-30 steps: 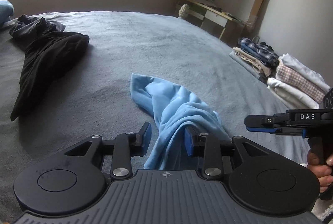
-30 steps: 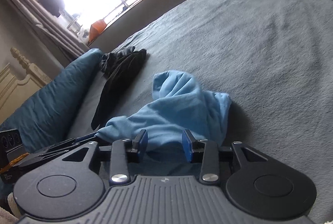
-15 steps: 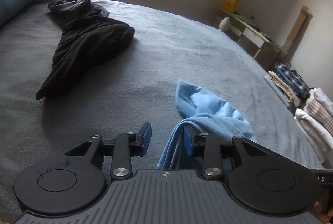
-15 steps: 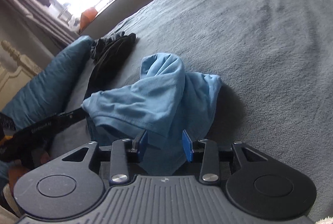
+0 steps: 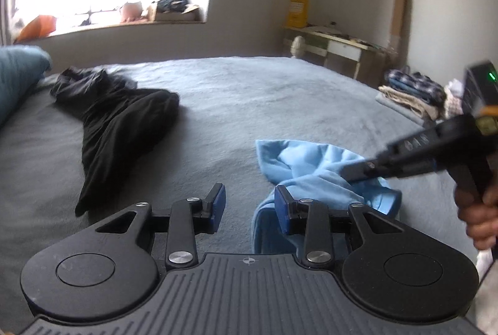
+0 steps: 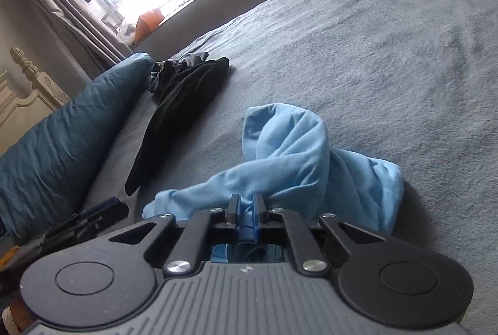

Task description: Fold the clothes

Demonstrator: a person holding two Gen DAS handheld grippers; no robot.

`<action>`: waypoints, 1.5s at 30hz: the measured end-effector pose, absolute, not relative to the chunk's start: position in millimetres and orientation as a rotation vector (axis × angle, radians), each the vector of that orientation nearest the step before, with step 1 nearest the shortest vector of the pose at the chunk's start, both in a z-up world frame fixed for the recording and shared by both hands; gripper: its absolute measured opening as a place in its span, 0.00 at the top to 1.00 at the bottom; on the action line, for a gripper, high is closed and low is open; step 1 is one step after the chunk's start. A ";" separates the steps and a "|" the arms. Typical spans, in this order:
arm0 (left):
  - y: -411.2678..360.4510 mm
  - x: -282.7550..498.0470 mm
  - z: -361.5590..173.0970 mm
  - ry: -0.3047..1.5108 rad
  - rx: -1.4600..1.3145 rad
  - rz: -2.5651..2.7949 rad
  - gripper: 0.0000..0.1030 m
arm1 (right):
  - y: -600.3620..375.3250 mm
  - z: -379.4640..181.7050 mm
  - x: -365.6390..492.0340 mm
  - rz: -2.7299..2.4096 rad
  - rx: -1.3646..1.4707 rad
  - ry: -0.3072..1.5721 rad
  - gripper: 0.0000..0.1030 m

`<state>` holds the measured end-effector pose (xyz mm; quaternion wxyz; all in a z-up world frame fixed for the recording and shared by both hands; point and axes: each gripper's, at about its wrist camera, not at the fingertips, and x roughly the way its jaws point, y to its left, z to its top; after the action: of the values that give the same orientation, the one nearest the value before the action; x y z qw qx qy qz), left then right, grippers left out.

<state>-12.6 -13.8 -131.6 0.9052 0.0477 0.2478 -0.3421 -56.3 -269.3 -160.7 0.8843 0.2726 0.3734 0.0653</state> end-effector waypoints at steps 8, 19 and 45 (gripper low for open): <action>-53.5 -51.5 -143.1 0.316 0.374 -0.877 0.64 | -271.1 -145.9 -25.6 0.156 0.693 0.712 0.96; -59.6 -49.3 -153.5 0.347 0.370 -0.884 0.64 | -318.6 -167.5 -101.0 0.038 0.900 0.833 0.52; -39.2 10.6 -138.7 0.500 0.109 -0.800 0.62 | -304.7 -149.5 -18.3 0.287 0.941 0.704 0.91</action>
<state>10.6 -39.2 -138.7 0.8893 0.0523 0.2408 -0.3852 -18.3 -304.7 -149.5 0.8225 0.4425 0.3308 0.1351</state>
